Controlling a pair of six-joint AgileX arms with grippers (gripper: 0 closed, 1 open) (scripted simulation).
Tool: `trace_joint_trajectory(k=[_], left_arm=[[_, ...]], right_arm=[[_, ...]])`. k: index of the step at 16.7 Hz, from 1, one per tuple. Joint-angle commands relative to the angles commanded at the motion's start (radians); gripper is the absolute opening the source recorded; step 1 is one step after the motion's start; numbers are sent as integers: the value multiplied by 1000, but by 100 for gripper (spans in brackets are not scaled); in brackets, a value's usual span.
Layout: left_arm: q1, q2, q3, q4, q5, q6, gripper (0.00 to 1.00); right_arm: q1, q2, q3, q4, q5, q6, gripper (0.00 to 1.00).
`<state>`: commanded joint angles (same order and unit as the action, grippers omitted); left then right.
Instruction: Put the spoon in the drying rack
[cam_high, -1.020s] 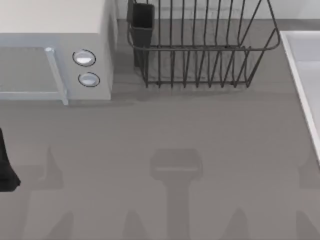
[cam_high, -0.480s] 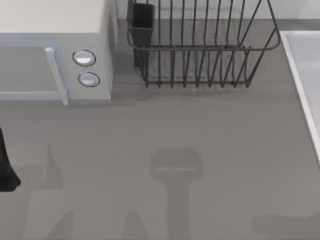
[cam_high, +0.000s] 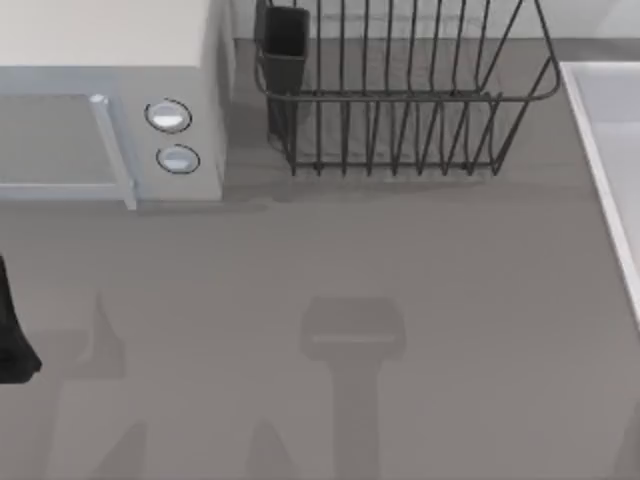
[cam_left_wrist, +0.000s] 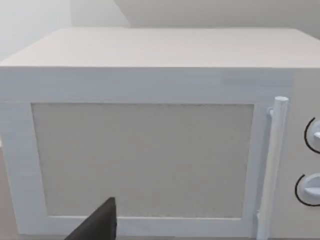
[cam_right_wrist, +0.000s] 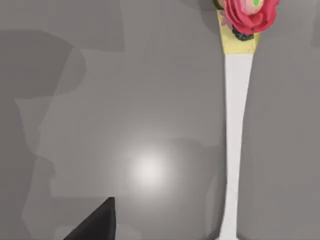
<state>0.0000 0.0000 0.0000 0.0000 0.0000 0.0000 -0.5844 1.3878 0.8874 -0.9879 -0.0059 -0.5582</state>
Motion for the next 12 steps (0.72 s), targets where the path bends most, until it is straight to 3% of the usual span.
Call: trace_joint_trajectory(k=[7, 12], left_arm=[[0, 0, 0, 0, 0, 0, 100], [0, 0, 0, 0, 0, 0, 100]], right_arm=[[-37, 84, 61, -57, 0, -35, 100], [-33, 117, 16, 16, 0, -31, 100]])
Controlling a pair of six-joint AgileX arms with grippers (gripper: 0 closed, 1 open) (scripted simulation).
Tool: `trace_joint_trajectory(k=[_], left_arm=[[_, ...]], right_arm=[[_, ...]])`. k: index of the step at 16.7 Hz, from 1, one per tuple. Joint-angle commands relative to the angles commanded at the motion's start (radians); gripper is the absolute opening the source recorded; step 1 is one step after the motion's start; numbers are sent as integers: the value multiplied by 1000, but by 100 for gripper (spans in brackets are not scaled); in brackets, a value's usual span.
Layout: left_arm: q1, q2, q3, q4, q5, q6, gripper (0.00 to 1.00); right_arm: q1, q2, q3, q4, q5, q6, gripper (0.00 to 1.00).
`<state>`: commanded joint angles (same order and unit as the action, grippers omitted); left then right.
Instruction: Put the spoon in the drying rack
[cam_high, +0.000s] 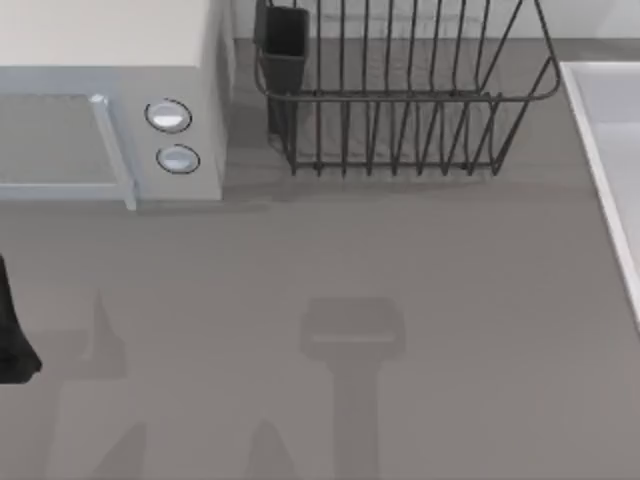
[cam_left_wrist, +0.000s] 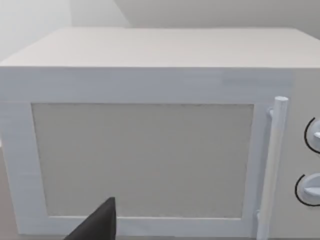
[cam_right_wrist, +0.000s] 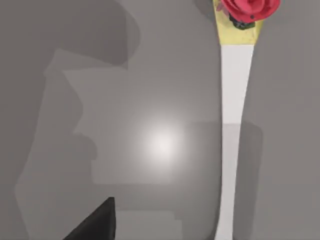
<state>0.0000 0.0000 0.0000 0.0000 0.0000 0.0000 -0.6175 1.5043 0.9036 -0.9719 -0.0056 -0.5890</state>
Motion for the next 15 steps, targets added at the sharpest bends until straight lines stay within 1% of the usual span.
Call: trace_joint_trajectory(k=[7, 9, 13, 15], left_arm=[[0, 0, 0, 0, 0, 0, 100], [0, 0, 0, 0, 0, 0, 100], [0, 0, 0, 0, 0, 0, 100], [0, 0, 0, 0, 0, 0, 100]], right_arm=[[2, 158, -174, 341, 0, 5, 100], [2, 179, -195, 379, 0, 5, 100], [2, 181, -197, 381, 0, 5, 100], [2, 181, -197, 381, 0, 5, 85]])
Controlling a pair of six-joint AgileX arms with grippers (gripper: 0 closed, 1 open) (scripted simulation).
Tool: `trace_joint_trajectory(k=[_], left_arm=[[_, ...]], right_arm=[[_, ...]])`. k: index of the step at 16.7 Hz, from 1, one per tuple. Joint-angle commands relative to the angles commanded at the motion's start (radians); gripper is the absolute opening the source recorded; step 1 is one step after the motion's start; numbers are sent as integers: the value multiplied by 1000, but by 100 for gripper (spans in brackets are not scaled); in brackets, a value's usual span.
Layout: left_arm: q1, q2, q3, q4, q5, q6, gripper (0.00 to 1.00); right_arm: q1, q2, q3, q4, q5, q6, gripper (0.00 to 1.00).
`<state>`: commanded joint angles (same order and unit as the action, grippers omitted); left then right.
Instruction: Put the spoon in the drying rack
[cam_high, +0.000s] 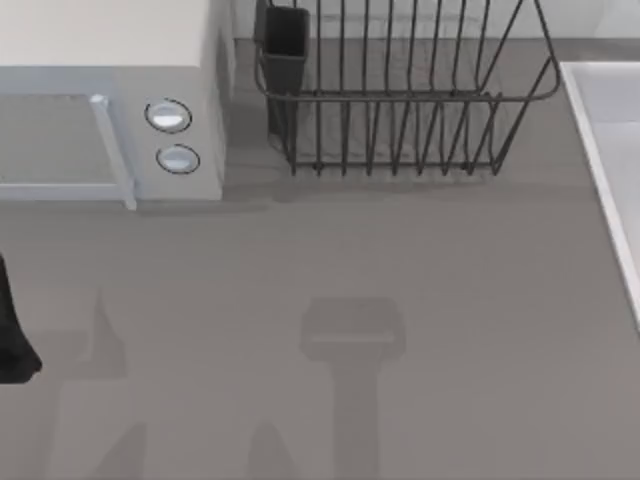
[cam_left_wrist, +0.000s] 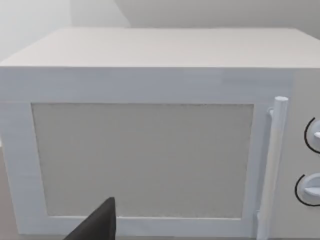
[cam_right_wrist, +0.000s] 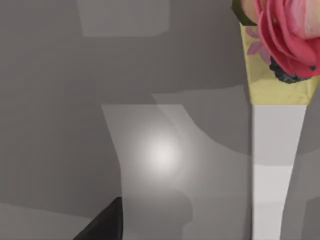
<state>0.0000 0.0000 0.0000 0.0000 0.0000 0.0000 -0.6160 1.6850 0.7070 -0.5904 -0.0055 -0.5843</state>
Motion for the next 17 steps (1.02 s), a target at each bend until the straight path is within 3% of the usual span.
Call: trace_joint_trajectory(k=[11, 17], left_arm=[[0, 0, 0, 0, 0, 0, 100], [0, 0, 0, 0, 0, 0, 100]], right_arm=[[0, 0, 0, 0, 0, 0, 2], [0, 0, 0, 0, 0, 0, 0]])
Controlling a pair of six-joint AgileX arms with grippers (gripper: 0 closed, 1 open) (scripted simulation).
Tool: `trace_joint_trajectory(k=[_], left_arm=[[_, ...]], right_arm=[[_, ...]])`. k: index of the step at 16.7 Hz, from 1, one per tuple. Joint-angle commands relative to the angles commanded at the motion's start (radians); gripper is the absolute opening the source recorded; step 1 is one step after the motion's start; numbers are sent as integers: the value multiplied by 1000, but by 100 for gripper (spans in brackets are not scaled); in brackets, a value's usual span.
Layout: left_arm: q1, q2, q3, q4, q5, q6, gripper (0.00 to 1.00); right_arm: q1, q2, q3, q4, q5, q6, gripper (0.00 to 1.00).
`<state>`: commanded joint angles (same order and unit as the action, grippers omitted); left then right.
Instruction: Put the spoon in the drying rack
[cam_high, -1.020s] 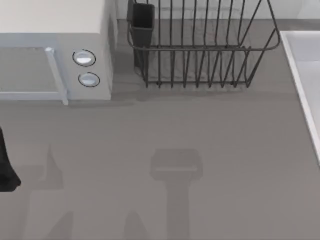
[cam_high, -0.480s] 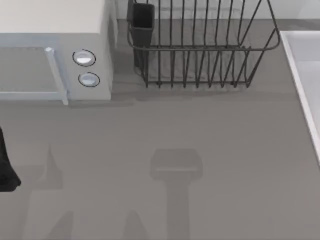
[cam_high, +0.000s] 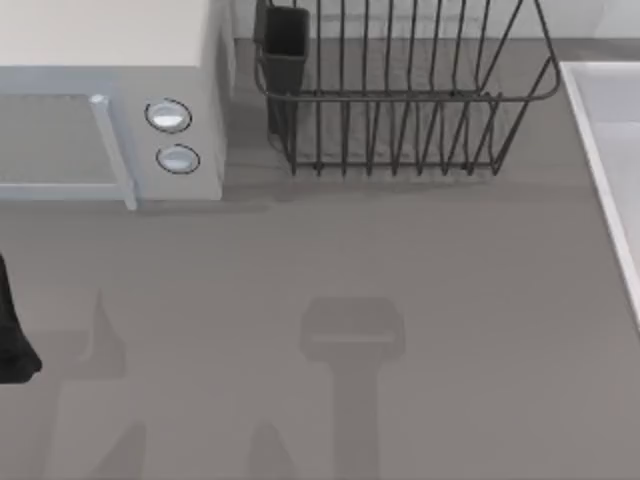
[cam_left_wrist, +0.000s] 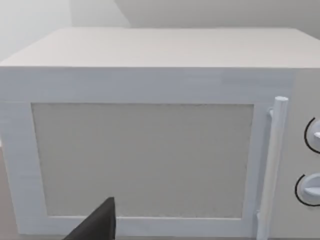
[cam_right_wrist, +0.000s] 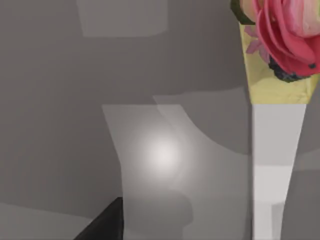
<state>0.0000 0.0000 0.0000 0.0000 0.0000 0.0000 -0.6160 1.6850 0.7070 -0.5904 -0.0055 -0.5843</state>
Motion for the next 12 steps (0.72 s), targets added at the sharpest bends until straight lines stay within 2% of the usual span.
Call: trace_joint_trajectory(k=[2, 3, 7, 12], left_arm=[[0, 0, 0, 0, 0, 0, 100], [0, 0, 0, 0, 0, 0, 100], [0, 0, 0, 0, 0, 0, 100], [0, 0, 0, 0, 0, 0, 100]], right_arm=[[0, 0, 0, 0, 0, 0, 0], [-3, -69, 34, -76, -13, 6, 0], [-10, -75, 103, -147, -14, 1, 0], [-17, -121, 346, -462, -14, -9, 0]])
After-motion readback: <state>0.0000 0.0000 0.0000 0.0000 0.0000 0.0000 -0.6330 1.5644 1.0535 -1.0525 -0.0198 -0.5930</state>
